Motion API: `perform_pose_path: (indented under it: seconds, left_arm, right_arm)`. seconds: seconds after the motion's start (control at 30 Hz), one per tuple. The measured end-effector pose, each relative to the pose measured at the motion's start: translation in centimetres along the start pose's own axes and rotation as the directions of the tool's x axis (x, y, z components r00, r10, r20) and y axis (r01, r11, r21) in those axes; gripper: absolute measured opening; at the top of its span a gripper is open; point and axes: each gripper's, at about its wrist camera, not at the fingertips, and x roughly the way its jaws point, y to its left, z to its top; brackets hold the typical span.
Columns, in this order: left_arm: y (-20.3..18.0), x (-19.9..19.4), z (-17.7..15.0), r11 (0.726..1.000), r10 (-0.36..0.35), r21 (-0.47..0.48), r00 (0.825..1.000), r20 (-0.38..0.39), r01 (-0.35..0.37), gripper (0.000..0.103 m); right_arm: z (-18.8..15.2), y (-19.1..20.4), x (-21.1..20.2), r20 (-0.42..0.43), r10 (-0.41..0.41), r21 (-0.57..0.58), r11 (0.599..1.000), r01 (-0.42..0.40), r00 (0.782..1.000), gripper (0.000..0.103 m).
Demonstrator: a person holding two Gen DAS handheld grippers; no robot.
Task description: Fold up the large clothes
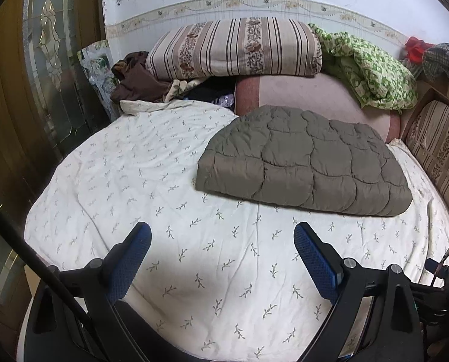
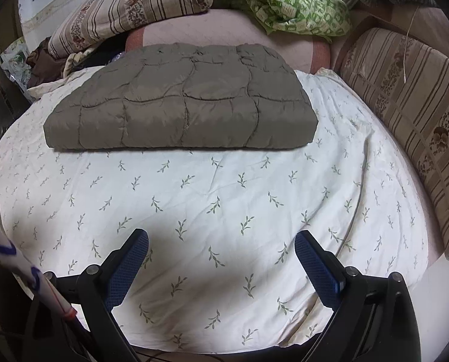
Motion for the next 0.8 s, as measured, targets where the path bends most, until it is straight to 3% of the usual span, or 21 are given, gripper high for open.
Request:
perform_pose_path:
  seconds: [0.47,0.63,0.73,0.8]
  left_arm:
    - [-0.3,2.9,-0.5,1.0,0.0,-0.007,0.997,-0.08,-0.001,0.095]
    - [0.7,4.7,-0.7,0.999,0.005,-0.045,0.99,-0.14,-0.011,0.095]
    - [1.6,5.2,-0.8,0.998,0.0,-0.066,0.987,-0.158,-0.01,0.095]
    - [2.2,5.4,-0.9,0.997,0.006,-0.072,0.987,-0.159,-0.017,0.095]
  right_arm:
    - [0.2,0.2,1.2,-0.011,-0.014,-0.016,1.0,0.014,1.0,0.1]
    - [4.2,-2.6,3.8,0.039,-0.032,0.022,0.999,0.031,0.999,0.1]
    - [7.5,-3.6,7.8,0.008,-0.049,0.007,0.999,0.049,0.999,0.091]
    - [9.6,-4.0,11.5,-0.074,-0.071,0.001,0.997,0.072,0.995,0.075]
